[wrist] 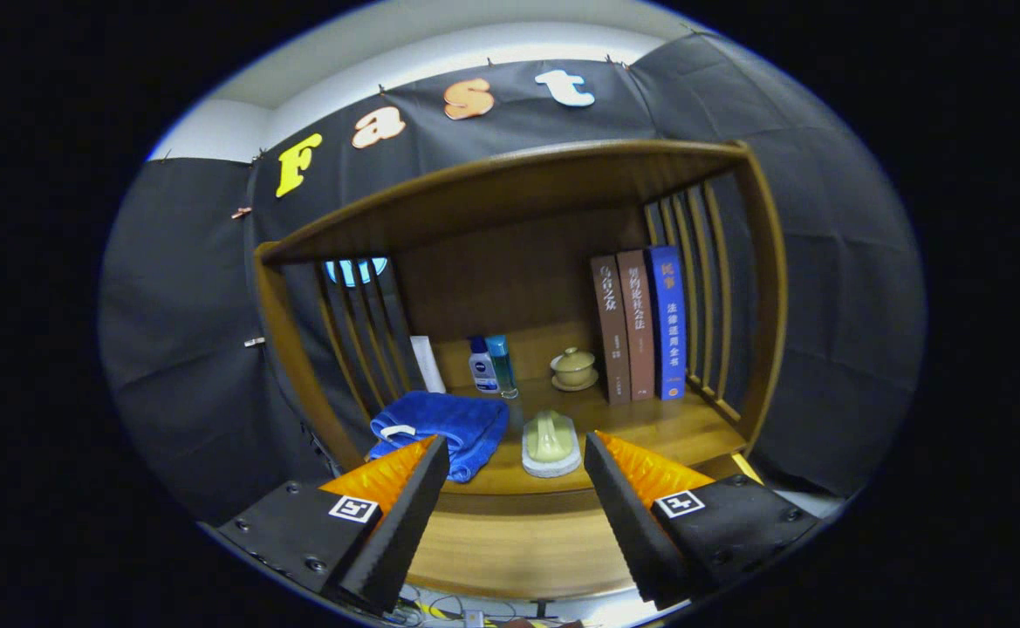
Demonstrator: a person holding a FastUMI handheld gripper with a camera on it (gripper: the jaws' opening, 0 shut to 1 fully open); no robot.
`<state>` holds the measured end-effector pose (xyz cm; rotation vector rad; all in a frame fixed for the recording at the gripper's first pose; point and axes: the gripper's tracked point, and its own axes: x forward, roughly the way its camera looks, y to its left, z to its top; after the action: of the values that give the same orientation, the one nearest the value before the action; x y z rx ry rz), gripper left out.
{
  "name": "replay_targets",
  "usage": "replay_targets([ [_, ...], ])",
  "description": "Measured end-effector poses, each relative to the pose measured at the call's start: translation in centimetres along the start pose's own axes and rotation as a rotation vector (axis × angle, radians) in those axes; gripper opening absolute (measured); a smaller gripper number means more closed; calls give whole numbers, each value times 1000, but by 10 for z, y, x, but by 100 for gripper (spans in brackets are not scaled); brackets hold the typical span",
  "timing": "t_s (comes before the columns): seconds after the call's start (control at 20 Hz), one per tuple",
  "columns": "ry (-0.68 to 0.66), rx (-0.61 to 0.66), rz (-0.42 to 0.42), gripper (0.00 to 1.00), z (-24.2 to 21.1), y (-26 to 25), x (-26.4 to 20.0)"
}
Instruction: Pull open the drawer, take out the items inside it, and place them on the countertop above the cabinet.
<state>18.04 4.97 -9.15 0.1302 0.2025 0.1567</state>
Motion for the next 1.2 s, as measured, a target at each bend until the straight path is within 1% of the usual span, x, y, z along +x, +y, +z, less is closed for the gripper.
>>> replay_targets([
  [0.1, -62, -23, -11, 99, -10, 2, -28],
  [0.2, -74, -39, -19, 99, -34, 4, -55],
  [0.4, -92, -127, -61, 99, -83, 0, -81],
  [0.5, -99, -137, -66, 99, -109, 2, -86],
  [0.65, -66, -106, -59, 99, -151, 1, -86],
  [0.9, -2, -109, -54, 99, -208, -3, -69],
  [1.05, 28, -140, -61, 99, -231, -1, -57],
  [1.2, 45, -157, -83, 99, -249, -10, -44],
])
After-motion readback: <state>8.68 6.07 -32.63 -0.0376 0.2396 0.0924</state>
